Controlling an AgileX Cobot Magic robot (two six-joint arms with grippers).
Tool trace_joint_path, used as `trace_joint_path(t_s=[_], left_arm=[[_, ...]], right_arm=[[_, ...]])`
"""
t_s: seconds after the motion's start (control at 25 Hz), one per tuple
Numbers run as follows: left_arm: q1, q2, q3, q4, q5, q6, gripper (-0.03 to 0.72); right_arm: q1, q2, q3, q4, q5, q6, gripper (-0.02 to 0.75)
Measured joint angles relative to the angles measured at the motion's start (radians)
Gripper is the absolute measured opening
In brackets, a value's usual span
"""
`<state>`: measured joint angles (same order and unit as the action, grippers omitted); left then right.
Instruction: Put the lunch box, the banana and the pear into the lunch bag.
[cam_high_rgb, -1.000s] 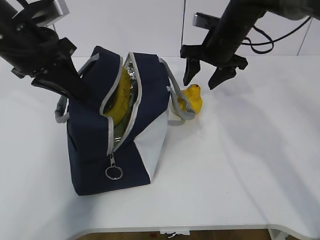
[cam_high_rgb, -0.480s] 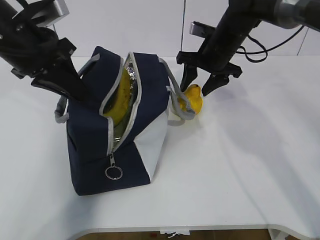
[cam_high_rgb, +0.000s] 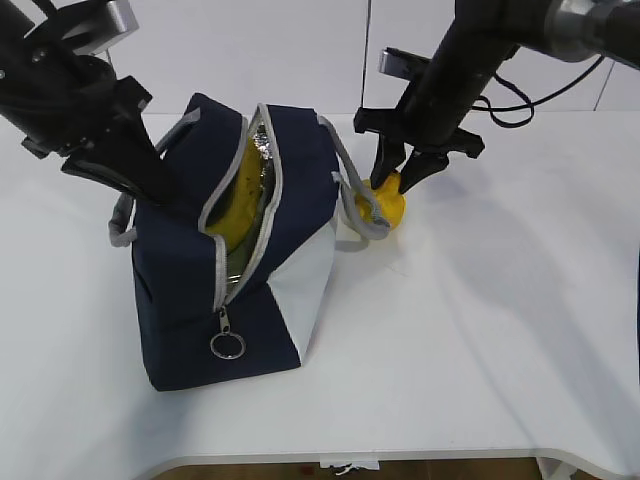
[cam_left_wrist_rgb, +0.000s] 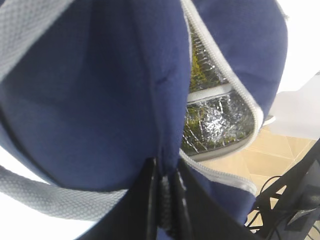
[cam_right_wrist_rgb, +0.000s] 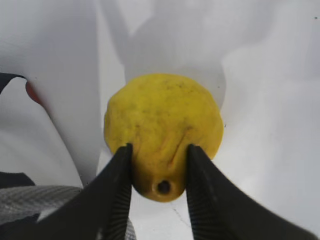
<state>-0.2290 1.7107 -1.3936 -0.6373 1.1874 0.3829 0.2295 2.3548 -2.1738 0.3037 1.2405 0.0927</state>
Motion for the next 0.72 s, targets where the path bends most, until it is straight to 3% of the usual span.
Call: trace_joint_path(t_s=[0.48,0.72], left_arm=[[0.000,0.000,0.000,0.007,0.002,0.000,0.015],[0.000,0.000,0.000,0.013,0.002,0.000,0.015]], right_arm=[[0.000,-0.200,-0.014,-0.007,0.004,-0.035,0.244],[0.006,-0.334,-0.019,0.134,0.012,-0.079,0.243]])
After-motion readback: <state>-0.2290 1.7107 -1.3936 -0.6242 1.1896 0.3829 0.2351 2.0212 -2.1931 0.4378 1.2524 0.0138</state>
